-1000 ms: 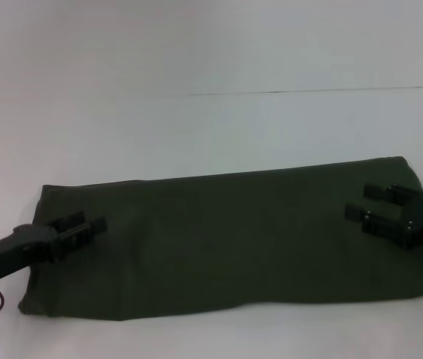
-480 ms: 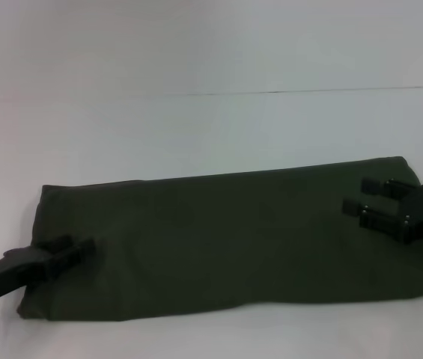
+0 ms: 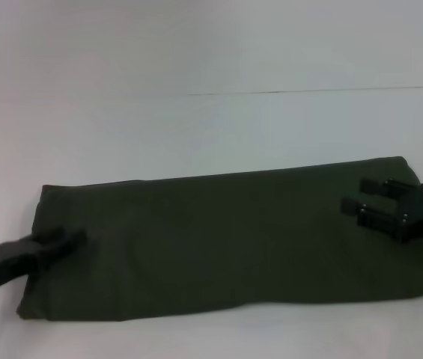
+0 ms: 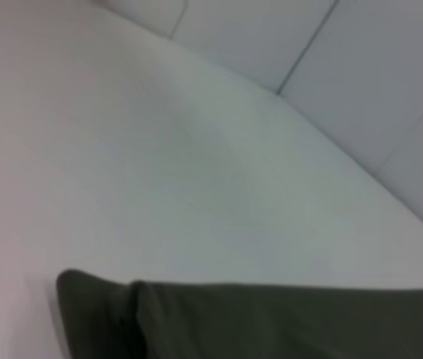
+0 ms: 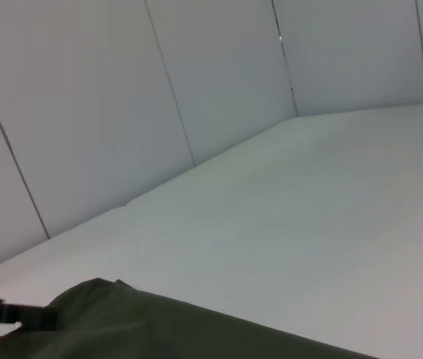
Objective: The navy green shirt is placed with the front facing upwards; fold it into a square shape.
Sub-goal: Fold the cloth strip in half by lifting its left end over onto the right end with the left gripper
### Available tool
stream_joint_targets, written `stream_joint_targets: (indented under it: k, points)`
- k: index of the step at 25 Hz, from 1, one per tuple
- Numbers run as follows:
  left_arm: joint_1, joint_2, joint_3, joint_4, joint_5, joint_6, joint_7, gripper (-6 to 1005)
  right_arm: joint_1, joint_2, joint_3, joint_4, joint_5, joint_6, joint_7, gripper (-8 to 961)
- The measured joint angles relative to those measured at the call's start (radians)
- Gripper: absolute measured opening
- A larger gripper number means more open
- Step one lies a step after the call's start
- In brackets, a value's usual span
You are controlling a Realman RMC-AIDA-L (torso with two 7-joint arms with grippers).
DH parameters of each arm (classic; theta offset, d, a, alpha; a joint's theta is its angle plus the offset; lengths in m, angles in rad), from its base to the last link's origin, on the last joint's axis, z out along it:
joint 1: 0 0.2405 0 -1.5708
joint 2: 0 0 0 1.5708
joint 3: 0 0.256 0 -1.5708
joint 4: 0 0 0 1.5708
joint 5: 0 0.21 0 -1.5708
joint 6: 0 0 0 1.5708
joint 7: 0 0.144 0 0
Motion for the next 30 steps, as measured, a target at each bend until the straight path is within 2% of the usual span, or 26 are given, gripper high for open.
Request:
stream_joint_targets:
  k: [4,14,20,25,30]
  points:
    - [-0.016,0.005,-0.016,-0.012,-0.017,-0.009,0.000,593,0.004,0.001,-0.002,0.003,0.000,0.000,0.000,659]
    - [-0.066,0.003,-0.017,-0.073,-0.018,-0.167,-0.009,592,0.009,0.003,-0.012,0.005,0.000,-0.001,0.000,660]
    - [-0.081,0.003,-0.018,-0.088,-0.020,-0.203,-0.014,591,0.011,0.003,-0.020,0.007,0.001,0.000,0.002,659]
    - [-0.065,0.008,-0.041,-0.054,-0.047,-0.127,-0.038,591,0.011,0.002,-0.020,0.008,0.006,0.000,0.003,659]
    - [-0.016,0.022,-0.046,0.033,-0.045,0.039,-0.134,590,0.016,0.001,-0.020,0.002,0.008,0.000,0.003,660]
